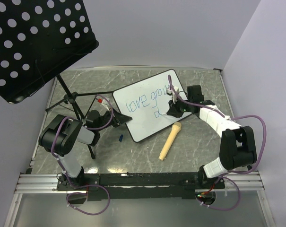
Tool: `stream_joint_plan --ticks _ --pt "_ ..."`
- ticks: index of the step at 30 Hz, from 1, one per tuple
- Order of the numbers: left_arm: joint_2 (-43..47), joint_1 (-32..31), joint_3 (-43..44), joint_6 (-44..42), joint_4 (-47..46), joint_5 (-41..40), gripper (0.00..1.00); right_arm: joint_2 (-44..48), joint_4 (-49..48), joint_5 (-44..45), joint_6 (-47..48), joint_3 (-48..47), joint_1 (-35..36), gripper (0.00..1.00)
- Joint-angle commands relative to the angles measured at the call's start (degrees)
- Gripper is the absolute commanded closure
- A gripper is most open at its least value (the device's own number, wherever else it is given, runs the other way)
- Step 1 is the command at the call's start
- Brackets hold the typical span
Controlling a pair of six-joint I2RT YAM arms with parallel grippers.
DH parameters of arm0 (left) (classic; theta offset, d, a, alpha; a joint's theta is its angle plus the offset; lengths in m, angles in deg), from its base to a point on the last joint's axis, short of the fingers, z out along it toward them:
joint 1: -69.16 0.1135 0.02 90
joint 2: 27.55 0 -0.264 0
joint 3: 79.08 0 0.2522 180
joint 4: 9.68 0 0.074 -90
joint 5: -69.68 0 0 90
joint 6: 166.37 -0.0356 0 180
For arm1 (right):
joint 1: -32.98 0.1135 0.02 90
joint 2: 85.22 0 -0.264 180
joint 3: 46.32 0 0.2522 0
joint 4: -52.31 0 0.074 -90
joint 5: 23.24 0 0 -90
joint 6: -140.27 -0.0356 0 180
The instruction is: Write a sentence on the whiteboard
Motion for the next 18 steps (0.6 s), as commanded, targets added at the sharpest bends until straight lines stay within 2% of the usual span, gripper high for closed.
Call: stream_joint_plan --ticks 1,9,18 --pt "3.00 -0.25 0.78 -4.27 -12.31 2.71 0.99 2.48 0.09 0.36 0.40 -1.27 -1.33 1.00" --pt "3.35 -0.25 0.78 -4.44 -12.05 2.71 0.99 5.03 0.17 -3.33 -2.06 -4.17 -2.13 1.00" --pt "2.91 -0.25 0.78 -4.09 -12.84 3.06 0.99 4.15 -1.06 -2.90 -2.50 -4.09 -2.48 1.00"
